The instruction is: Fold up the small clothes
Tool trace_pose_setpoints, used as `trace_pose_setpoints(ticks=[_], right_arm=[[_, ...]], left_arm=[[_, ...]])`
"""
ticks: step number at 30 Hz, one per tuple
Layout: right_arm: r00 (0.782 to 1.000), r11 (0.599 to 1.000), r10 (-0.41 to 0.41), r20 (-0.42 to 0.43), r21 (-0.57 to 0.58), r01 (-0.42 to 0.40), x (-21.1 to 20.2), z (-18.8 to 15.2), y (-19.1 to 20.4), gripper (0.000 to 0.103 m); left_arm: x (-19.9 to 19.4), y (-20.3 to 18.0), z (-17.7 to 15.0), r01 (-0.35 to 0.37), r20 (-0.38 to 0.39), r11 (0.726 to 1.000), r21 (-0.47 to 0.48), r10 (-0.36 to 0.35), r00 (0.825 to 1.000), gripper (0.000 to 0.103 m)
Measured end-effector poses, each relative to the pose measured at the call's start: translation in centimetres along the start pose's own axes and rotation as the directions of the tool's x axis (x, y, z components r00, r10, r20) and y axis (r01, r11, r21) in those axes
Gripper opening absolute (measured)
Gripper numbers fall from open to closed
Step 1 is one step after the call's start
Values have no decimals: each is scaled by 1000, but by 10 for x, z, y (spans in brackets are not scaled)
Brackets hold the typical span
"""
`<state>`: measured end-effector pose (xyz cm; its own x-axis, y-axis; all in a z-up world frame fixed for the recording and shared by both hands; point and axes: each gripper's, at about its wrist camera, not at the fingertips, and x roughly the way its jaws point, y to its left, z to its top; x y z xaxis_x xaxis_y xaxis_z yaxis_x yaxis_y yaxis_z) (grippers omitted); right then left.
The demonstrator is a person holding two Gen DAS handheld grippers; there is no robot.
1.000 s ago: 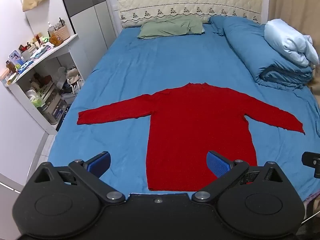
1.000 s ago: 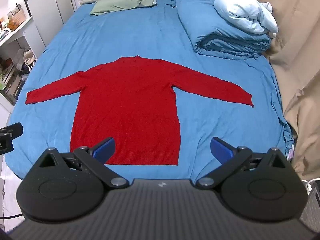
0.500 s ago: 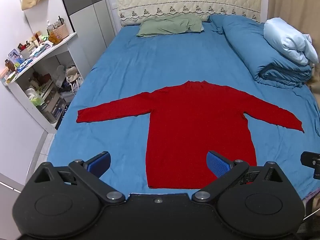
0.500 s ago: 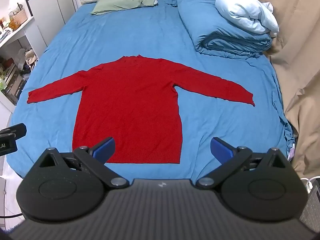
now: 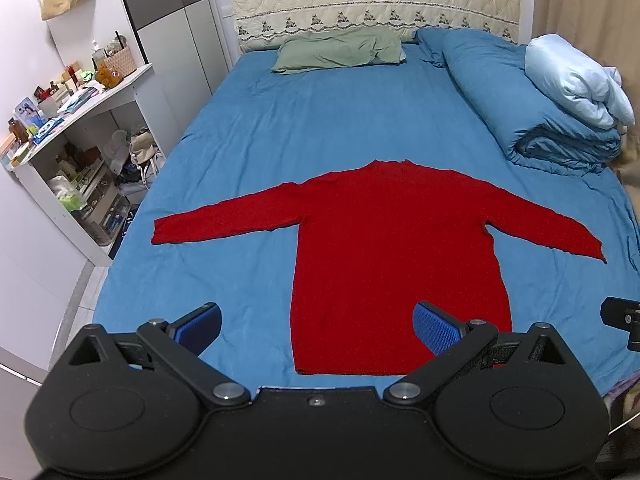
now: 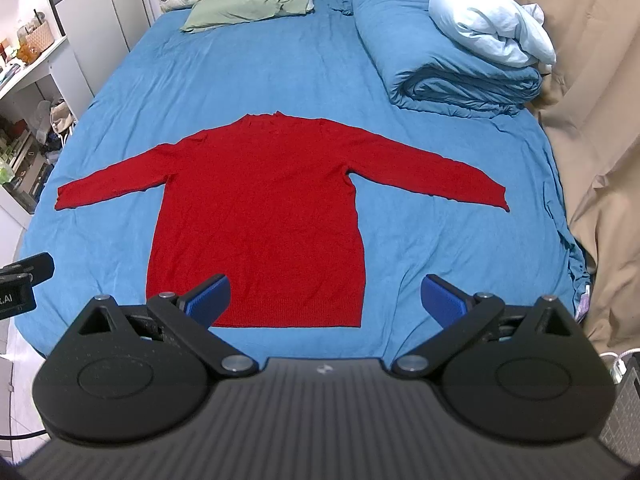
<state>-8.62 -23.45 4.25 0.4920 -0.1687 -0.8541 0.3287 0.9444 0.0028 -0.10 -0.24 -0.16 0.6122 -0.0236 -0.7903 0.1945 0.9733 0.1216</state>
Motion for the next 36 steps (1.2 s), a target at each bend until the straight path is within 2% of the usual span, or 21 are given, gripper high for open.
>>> trace_pose_setpoints(ticks=[36], right_arm=[[1000,1000,-2,12,12,1,-2,3,3,103]], left_arm=[[2,6,8,-6,13,1000,8,6,1000,103]])
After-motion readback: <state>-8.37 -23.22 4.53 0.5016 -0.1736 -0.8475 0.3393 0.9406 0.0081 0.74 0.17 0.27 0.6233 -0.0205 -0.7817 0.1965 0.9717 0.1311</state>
